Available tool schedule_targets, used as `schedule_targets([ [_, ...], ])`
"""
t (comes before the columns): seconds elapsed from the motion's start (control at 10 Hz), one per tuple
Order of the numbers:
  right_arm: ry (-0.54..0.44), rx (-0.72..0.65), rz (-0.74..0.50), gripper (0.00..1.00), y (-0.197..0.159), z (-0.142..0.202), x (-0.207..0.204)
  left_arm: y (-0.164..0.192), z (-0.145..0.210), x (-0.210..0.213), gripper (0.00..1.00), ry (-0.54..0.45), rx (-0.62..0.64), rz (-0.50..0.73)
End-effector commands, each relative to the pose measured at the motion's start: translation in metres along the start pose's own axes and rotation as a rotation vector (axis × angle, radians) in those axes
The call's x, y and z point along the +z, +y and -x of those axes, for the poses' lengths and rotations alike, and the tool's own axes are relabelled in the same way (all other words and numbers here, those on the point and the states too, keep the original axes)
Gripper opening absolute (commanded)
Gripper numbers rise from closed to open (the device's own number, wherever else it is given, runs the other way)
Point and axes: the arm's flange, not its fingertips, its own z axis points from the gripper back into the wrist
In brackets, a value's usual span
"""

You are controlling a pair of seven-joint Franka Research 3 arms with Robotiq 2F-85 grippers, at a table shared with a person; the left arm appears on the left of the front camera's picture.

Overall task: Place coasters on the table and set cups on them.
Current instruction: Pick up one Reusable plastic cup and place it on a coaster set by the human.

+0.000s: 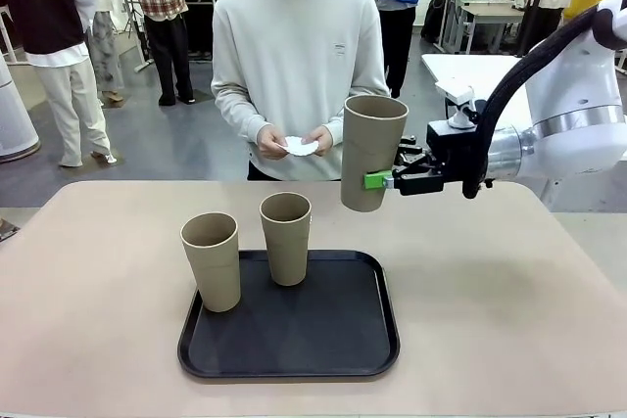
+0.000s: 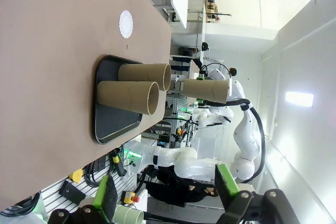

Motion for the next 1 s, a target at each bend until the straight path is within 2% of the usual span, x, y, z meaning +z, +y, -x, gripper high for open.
schedule_targets([
  [0.0, 0.022, -0.027, 0.009, 0.82, 0.005, -0.035, -0.016, -0.002, 0.001, 0.001, 1.00, -0.003, -0.006, 0.013],
  [0.1, 0.026, -0.023, 0.015, 0.82, 0.007, -0.047, -0.021, -0.002, 0.001, 0.001, 1.00, -0.003, -0.006, 0.013],
  [0.3, 0.033, -0.060, 0.033, 0.82, -0.010, -0.052, -0.026, -0.002, 0.001, 0.001, 1.00, -0.003, -0.006, 0.013],
  [0.9, -0.007, -0.033, 0.062, 0.82, -0.120, -0.038, -0.033, -0.002, 0.001, 0.001, 1.00, -0.003, -0.006, 0.013],
])
